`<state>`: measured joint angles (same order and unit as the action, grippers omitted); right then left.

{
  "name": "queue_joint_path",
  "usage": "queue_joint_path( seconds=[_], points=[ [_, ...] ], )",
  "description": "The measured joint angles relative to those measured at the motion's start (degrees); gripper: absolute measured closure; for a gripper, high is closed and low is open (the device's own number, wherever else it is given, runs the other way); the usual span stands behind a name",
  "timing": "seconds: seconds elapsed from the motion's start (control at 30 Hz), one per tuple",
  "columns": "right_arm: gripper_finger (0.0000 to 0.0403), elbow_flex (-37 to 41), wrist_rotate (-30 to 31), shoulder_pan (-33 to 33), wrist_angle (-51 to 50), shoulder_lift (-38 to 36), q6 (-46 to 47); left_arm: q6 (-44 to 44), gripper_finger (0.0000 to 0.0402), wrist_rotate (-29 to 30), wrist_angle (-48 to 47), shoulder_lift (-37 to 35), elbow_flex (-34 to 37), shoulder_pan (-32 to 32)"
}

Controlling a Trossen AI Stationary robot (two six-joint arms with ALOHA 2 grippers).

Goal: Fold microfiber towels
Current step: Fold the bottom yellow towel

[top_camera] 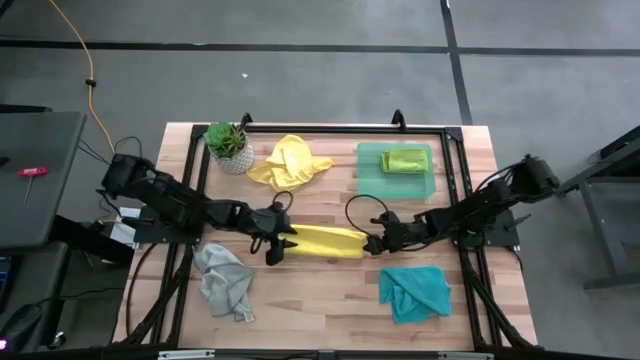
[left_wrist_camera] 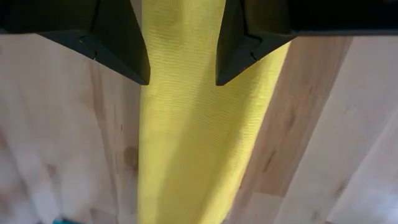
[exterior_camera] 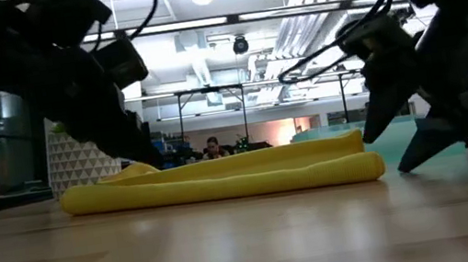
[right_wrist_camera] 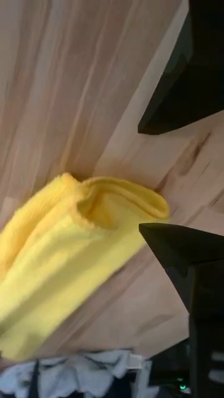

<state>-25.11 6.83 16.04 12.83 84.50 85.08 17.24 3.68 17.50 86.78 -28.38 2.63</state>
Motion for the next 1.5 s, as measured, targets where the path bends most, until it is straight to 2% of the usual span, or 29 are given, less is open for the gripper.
queue_joint_path(
  seconds=[0.13,0.4,0.6,0.87,0.97,1.03,1.23,1.4,1.5],
  points=[
    [0.0163,-0.1,1.9,0.1,4.1,3.4,2.8,-0.9,0.0227,0.0,0.0,4.3,-2.1,0.0],
    [0.0163,-0.1,4.0,0.1,6.0,4.7,7.3,4.4,0.0227,0.0,0.7,10.9,-5.1,0.4],
    [0.0163,-0.3,4.6,-0.6,4.6,5.0,10.4,5.0,0.0227,0.5,0.5,12.6,-7.0,1.0],
    [0.0169,-0.2,4.1,-0.6,4.4,5.1,7.7,5.3,0.0227,2.0,-0.5,12.9,-8.6,1.0],
    [0.0197,-0.1,4.3,-0.6,4.4,5.2,7.4,6.3,0.0227,2.2,-0.5,12.9,-8.8,1.0],
    [0.0231,-0.1,4.5,-0.6,4.3,5.2,6.8,6.8,0.0227,2.2,-0.5,12.9,-8.8,1.0],
    [0.0379,0.1,4.7,-0.7,3.5,5.0,1.7,6.3,0.0227,2.4,-1.2,12.9,-8.8,1.0],
    [0.0395,0.2,3.9,-0.9,-0.7,1.7,-0.8,6.5,0.0227,2.2,0.1,12.9,-8.8,1.0],
    [0.0398,0.2,3.0,-0.8,-5.9,-2.6,-1.6,6.3,0.0227,-0.7,0.0,12.9,-10.2,0.6]
  ],
)
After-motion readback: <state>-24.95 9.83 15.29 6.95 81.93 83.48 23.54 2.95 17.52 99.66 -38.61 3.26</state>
